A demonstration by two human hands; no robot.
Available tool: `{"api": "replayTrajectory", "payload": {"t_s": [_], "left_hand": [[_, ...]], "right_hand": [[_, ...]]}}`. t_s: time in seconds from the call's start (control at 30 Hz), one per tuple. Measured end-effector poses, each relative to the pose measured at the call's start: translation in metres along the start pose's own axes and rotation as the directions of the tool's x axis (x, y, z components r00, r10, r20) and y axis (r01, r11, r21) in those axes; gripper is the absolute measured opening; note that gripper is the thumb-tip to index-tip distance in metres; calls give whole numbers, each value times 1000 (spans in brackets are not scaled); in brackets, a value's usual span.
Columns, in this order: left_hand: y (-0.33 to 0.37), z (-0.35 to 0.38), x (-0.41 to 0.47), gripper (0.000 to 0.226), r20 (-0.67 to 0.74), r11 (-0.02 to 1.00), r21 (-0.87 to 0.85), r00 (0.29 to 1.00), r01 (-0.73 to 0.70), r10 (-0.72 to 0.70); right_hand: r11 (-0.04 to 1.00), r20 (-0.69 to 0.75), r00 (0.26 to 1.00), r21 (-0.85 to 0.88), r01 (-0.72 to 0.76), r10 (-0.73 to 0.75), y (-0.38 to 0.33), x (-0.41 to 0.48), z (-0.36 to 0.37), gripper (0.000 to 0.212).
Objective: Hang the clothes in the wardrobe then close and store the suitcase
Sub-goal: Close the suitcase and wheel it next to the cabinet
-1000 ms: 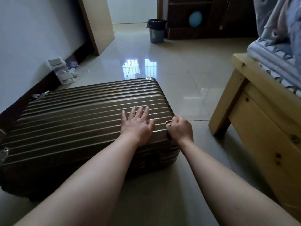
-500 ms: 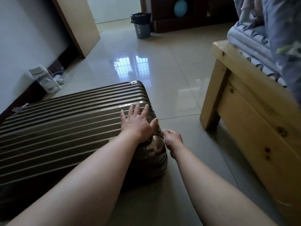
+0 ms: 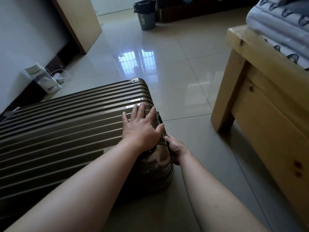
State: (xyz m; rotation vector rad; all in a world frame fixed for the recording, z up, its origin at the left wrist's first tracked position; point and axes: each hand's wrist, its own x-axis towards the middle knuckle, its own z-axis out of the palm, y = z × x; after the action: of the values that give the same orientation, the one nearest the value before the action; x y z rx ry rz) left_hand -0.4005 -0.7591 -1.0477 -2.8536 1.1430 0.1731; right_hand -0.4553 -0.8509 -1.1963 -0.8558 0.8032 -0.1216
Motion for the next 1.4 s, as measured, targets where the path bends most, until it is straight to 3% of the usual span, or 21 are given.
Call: {"api": "replayTrajectory", "payload": {"t_s": [0.1,0.27,0.73,0.97,1.17,1.4], "left_hand": [[0,-1,0,69,3,1000,-6,1000,5,-5],[0,-2,0,70,13,1000,-11,1000,8,-8],[-4,-6,-13,70,21,999,-36,1000,-14,15],[-23,-39,-36,68,-15,995,-99,1000,-14,13],[-67,-113,-66,69,-59,970,-235,995,68,-84],[-127,-188,-121,74,-119,946,-279,971,166,-206]], "right_hand": [[993,-67,997,104,47,-40,5,4,2,33],[947,-232,972,301,114,-43,-8,1,5,22],[971,-404,905,134,200,-131,-13,-18,18,39],[963,-403,895,101,251,-191,-34,-59,45,42],[922,-326,885,86,378,-333,-71,-109,104,39],[866,-234,842,5,501,-486,-104,-170,195,35]]}}
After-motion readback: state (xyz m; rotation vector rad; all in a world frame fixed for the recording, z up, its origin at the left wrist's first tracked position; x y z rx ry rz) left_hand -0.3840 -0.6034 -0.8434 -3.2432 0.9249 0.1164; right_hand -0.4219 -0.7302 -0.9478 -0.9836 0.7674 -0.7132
